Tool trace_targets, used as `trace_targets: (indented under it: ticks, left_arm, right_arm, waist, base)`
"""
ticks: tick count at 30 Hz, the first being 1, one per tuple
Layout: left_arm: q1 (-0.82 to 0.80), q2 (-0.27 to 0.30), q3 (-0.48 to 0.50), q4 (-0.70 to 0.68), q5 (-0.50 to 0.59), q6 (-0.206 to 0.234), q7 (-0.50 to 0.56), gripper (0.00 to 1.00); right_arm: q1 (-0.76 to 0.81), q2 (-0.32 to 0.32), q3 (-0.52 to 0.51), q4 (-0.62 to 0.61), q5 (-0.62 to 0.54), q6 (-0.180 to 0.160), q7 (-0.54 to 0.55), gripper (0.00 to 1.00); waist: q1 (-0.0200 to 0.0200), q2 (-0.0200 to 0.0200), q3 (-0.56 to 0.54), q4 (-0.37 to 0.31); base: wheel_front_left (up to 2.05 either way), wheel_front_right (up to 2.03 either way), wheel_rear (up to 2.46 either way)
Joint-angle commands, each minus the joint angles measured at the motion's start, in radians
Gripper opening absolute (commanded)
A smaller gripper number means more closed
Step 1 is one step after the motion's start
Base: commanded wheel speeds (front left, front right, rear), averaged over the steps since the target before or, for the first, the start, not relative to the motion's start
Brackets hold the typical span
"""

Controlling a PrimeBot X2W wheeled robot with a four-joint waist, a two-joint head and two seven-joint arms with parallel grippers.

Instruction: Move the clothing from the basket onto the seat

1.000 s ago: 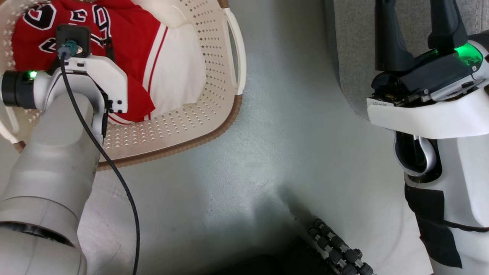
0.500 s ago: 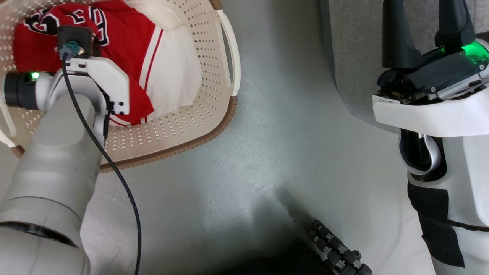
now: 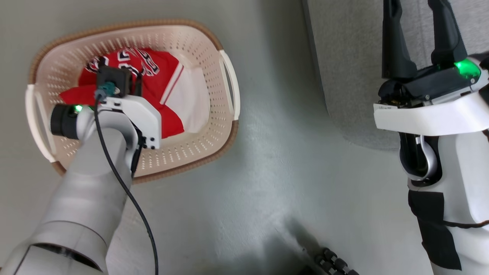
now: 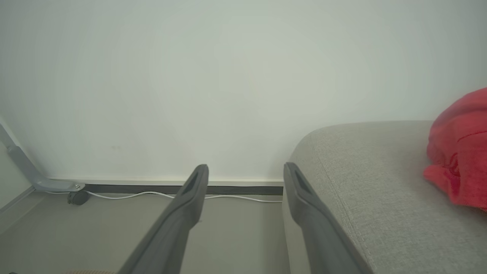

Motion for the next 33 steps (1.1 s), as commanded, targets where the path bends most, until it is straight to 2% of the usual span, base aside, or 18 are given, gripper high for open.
trace_targets:
  ticks: [1, 13, 21, 33]
  left_arm:
    - [0.035, 0.006, 0.011, -0.022, -0.007, -0.011, -0.011, 0.0]
    - [0.205, -0.024, 0.03, -0.214, 0.002, -0.043, -0.014, 0.0]
    - [0.357, -0.031, 0.059, -0.388, 0.013, -0.062, -0.014, 0.0]
    - [0.482, -0.032, 0.076, -0.651, 0.005, -0.064, -0.014, 0.0]
  right_arm:
    - [0.048, 0.004, 0.002, -0.011, -0.007, 0.003, -0.006, 1.0]
    - [0.157, -0.001, -0.037, 0.084, -0.06, 0.003, -0.006, 1.0]
    - [0.25, -0.033, -0.059, 0.134, -0.071, 0.003, -0.006, 1.0]
    - [0.334, -0.051, -0.073, 0.176, -0.084, 0.003, -0.006, 1.0]
  waist:
    - [0.0, 0.0, -0.062, 0.017]
    - [0.0, 0.0, -0.299, 0.083]
    - [0.0, 0.0, -0.463, 0.138]
    - [0.0, 0.0, -0.617, 0.198]
  base:
    - [0.0, 0.0, 0.0]
    - [0.0, 0.0, 0.0]
    - [0.0, 0.0, 0.0]
    - [0.0, 0.0, 0.0]
